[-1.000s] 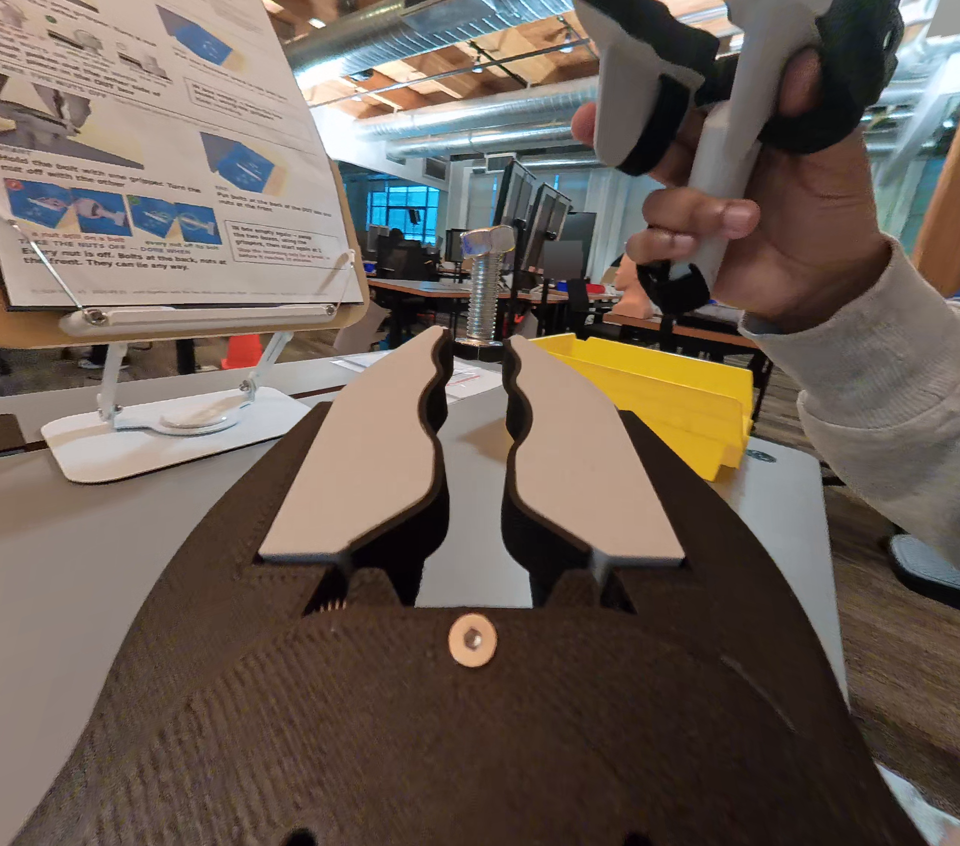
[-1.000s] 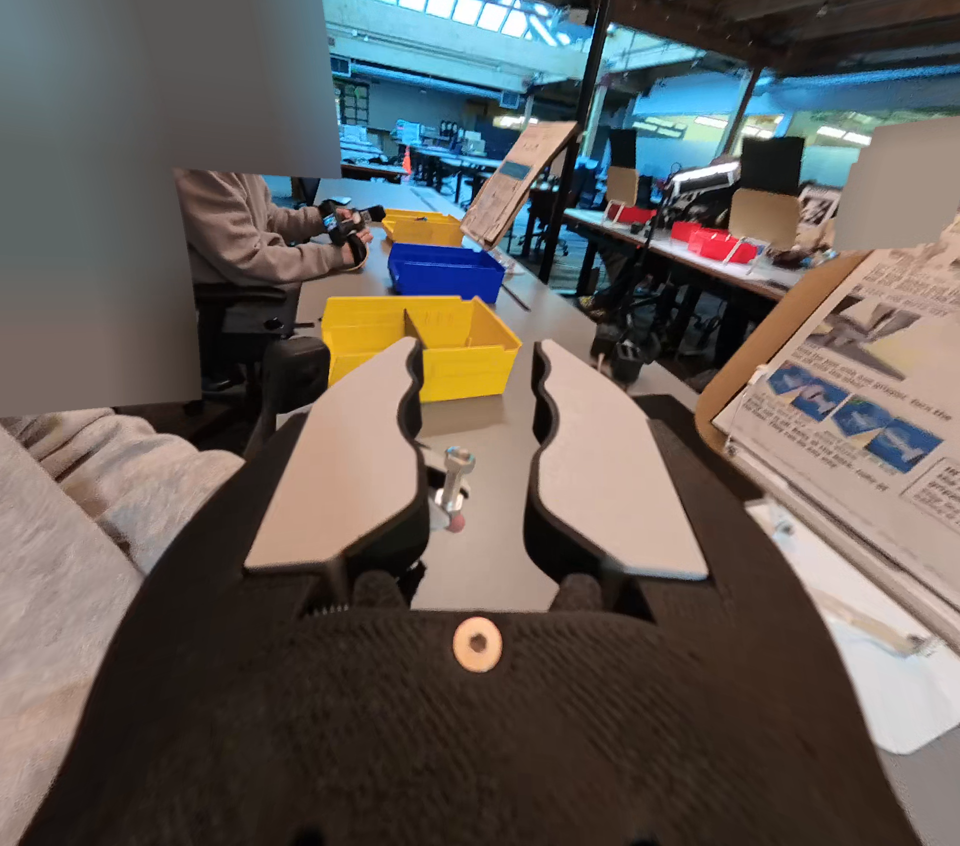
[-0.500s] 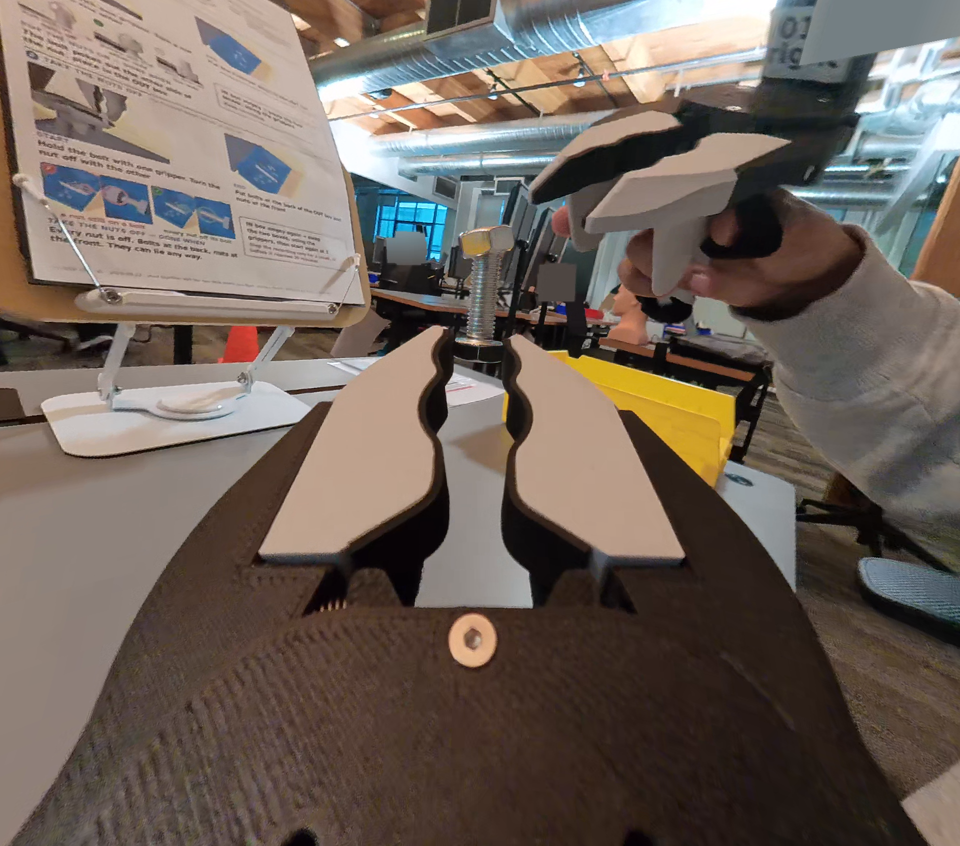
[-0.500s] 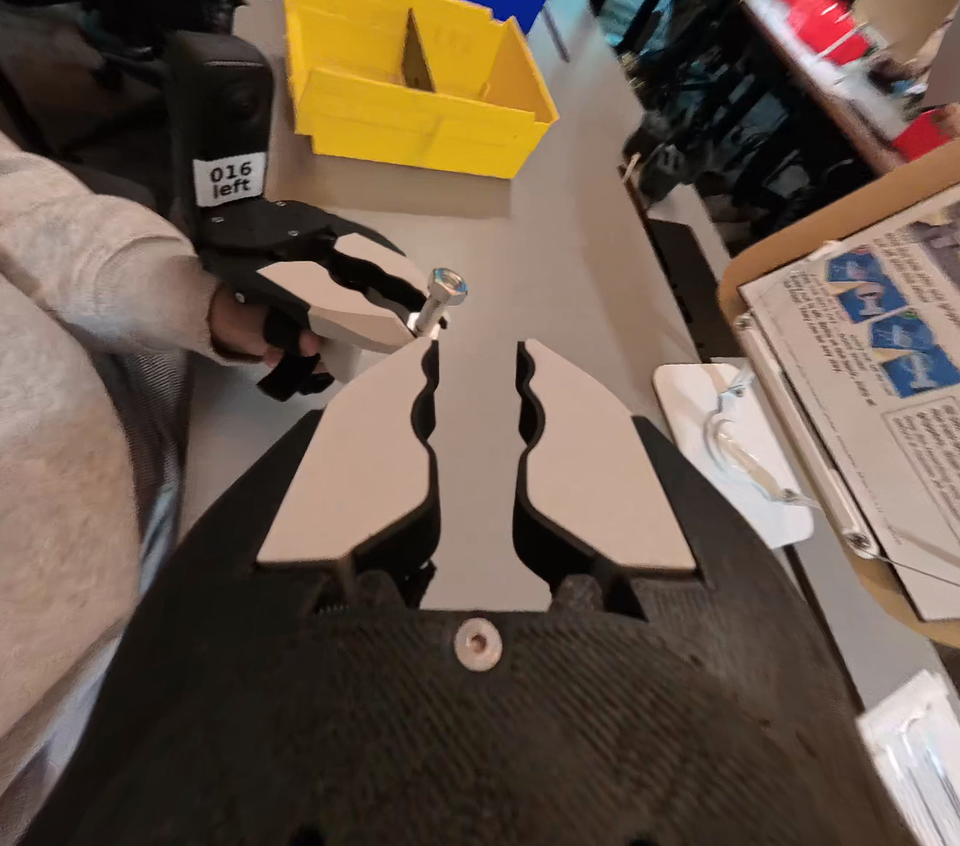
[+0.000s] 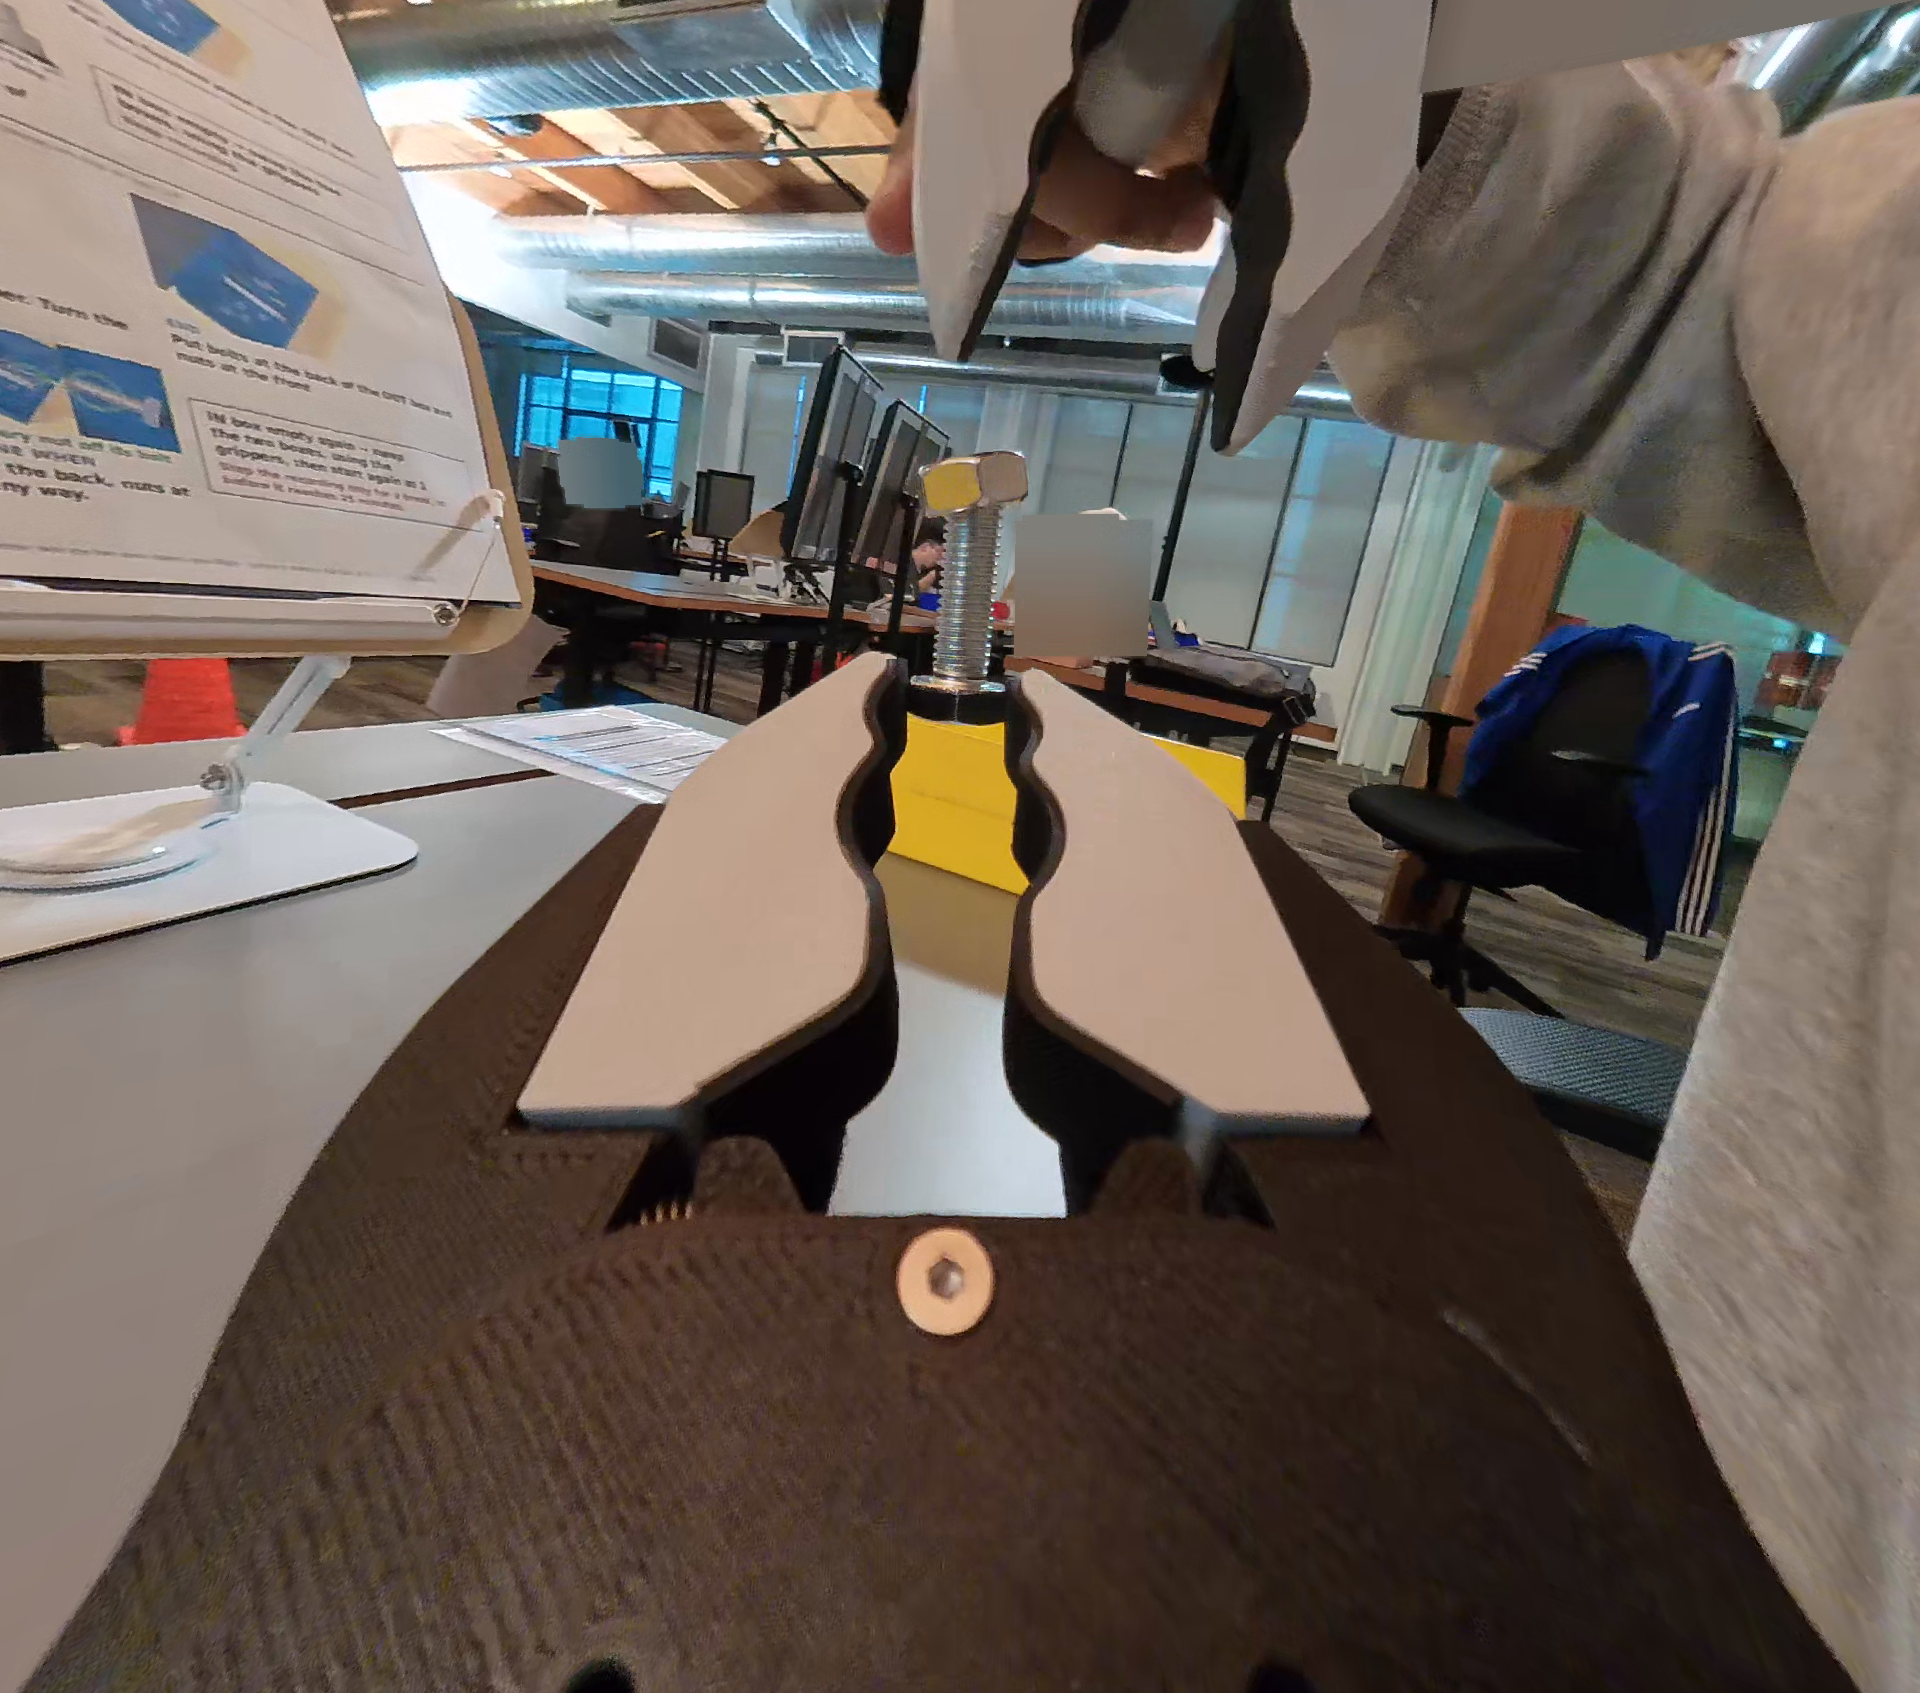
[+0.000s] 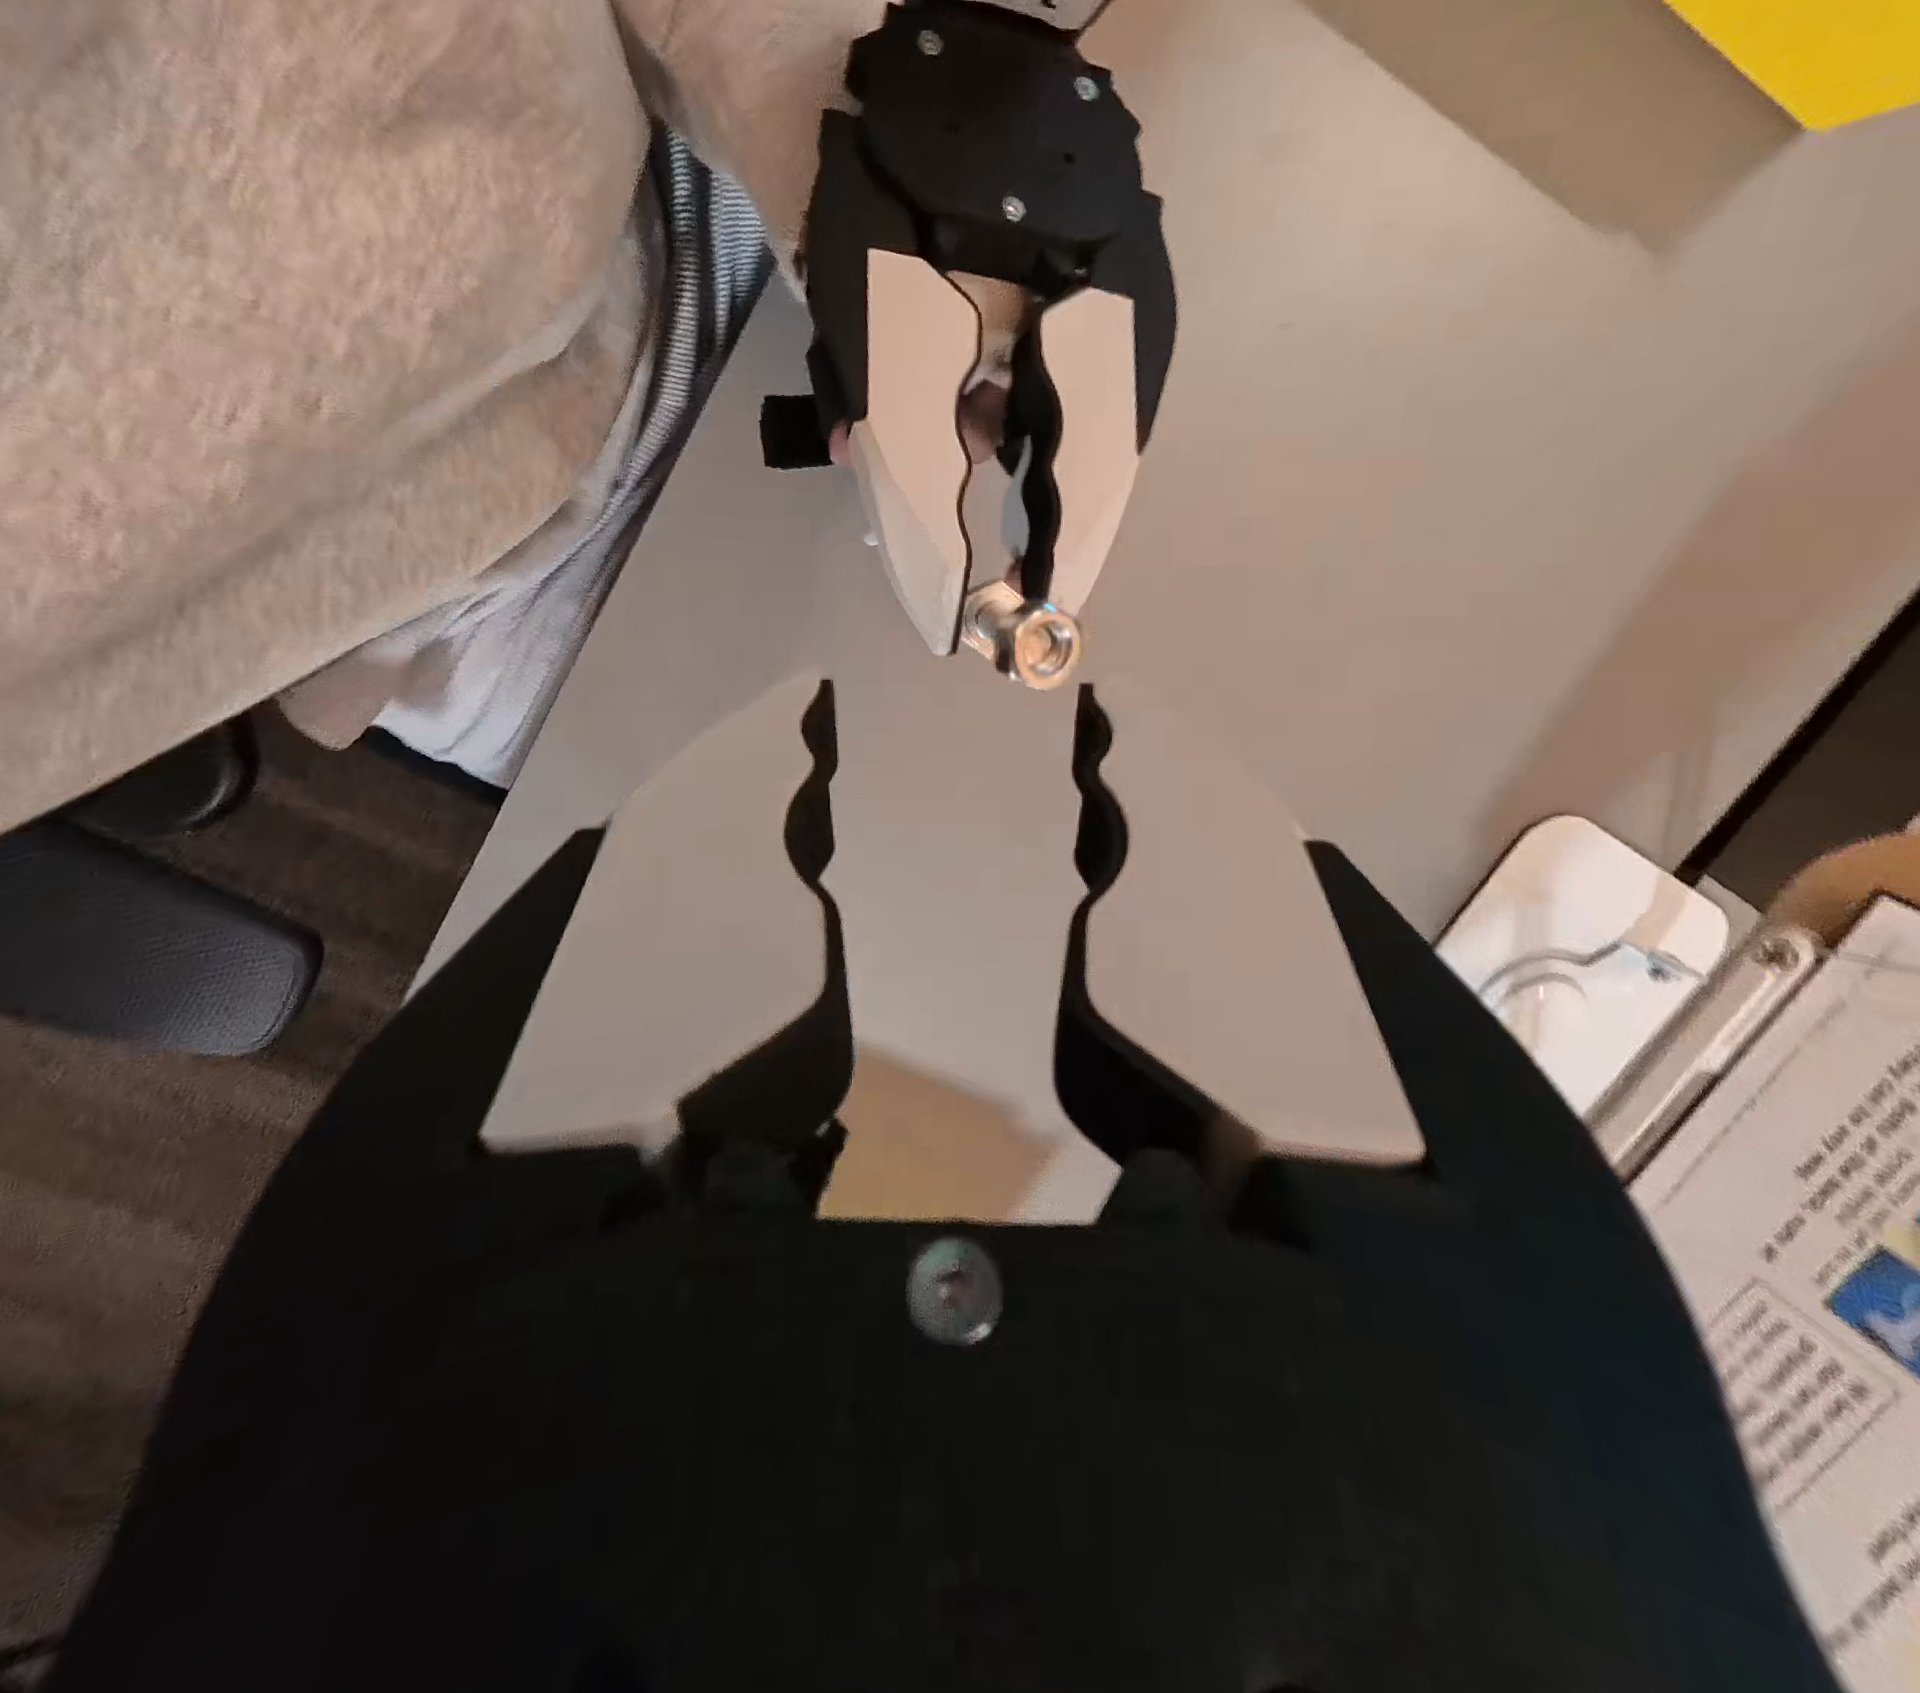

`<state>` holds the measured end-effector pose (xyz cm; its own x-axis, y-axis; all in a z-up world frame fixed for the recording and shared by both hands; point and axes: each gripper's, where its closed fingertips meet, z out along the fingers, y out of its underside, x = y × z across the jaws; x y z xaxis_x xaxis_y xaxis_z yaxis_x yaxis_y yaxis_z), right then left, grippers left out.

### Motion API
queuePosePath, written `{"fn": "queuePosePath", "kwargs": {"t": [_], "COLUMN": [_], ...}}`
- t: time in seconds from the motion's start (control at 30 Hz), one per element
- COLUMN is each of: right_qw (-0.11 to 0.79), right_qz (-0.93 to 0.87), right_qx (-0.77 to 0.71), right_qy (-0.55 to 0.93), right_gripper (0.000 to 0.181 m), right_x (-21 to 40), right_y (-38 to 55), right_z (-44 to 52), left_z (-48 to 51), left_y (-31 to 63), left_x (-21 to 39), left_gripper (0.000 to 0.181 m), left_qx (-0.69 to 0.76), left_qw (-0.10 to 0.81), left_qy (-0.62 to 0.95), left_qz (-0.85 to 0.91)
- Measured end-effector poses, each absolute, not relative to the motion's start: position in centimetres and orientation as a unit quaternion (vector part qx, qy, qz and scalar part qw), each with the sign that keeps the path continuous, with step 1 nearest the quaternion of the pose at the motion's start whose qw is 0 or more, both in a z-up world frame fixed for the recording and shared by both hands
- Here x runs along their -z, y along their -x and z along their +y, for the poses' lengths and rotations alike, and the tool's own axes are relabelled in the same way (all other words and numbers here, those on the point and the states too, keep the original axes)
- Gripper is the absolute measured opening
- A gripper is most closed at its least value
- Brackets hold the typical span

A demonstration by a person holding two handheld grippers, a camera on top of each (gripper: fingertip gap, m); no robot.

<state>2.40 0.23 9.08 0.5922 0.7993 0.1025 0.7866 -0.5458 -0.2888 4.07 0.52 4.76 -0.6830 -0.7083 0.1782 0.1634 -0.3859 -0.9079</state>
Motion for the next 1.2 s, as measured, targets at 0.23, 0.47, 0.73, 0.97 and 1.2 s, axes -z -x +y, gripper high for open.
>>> {"fn": "queuePosePath", "kwargs": {"t": [0.23, 0.47, 0.73, 0.97, 1.2], "right_qw": [0.106, 0.102, 0.074, 0.058, 0.071], "right_qz": [-0.477, -0.482, -0.464, -0.455, -0.456], "right_qx": [-0.043, -0.073, -0.117, -0.132, -0.113], "right_qy": [0.872, 0.867, 0.875, 0.879, 0.880], "right_gripper": [0.048, 0.039, 0.030, 0.022, 0.018], "right_x": [-7.5, -7.3, -6.8, -6.7, -7.0], "right_y": [-3.0, -2.6, -2.2, -1.8, -1.9], "right_z": [0.6, 0.3, -1.1, -1.5, -1.3], "left_z": [0.1, -1.0, -1.8, -2.5, -2.5], "left_y": [-3.7, -3.5, -3.2, -2.9, -2.8], "left_x": [-4.8, -4.5, -4.4, -4.3, -4.5], "left_gripper": [0.020, 0.020, 0.020, 0.019, 0.019], "left_qx": [0.785, 0.782, 0.784, 0.784, 0.792], "left_qw": [0.265, 0.258, 0.249, 0.242, 0.233], "left_qy": [0.272, 0.259, 0.248, 0.241, 0.244], "left_qz": [0.489, 0.505, 0.511, 0.518, 0.509]}}
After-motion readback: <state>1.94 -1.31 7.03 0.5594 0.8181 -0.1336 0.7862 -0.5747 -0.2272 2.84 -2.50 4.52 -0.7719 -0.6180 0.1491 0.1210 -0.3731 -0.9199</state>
